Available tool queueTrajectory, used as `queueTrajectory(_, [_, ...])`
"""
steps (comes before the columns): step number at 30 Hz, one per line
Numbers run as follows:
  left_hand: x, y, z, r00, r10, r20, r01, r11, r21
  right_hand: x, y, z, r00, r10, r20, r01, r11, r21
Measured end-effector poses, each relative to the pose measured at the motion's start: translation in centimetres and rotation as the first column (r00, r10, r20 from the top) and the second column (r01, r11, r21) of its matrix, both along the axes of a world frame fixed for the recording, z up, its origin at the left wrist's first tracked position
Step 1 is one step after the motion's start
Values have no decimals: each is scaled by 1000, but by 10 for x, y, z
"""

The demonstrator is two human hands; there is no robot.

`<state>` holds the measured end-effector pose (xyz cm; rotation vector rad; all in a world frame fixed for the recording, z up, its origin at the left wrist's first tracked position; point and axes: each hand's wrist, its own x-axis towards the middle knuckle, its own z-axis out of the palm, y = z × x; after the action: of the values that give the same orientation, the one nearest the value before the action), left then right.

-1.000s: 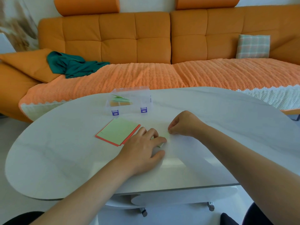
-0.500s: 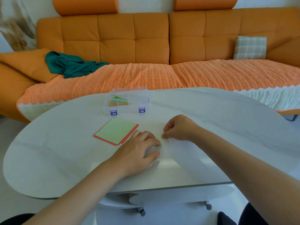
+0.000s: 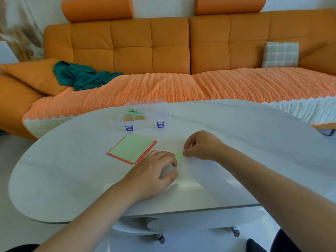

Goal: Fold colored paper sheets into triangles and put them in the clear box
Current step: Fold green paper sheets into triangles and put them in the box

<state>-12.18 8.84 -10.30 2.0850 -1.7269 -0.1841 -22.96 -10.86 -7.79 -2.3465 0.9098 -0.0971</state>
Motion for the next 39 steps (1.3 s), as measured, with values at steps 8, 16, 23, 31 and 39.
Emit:
queueTrajectory(8, [3,-32,2,993,116,-15,-117,991,-62,-5,4,-3,992,114,61,-108,990,-93])
queueTrajectory(16, [18,-37,8,969,19,246,31,980,-199,-10,2,-10,914,385,125,-352,909,-223])
queueTrajectory(23, [18,-30,23,992,103,-66,-117,962,-248,-6,10,-2,900,364,239,-322,926,-200])
queueTrajectory(31, [21,-27,38,818,198,-539,-324,934,-148,-7,15,17,877,178,446,-279,945,171])
queueTrajectory(39, [14,-28,38,795,238,-557,-319,947,-50,-2,31,14,911,24,411,-129,965,230])
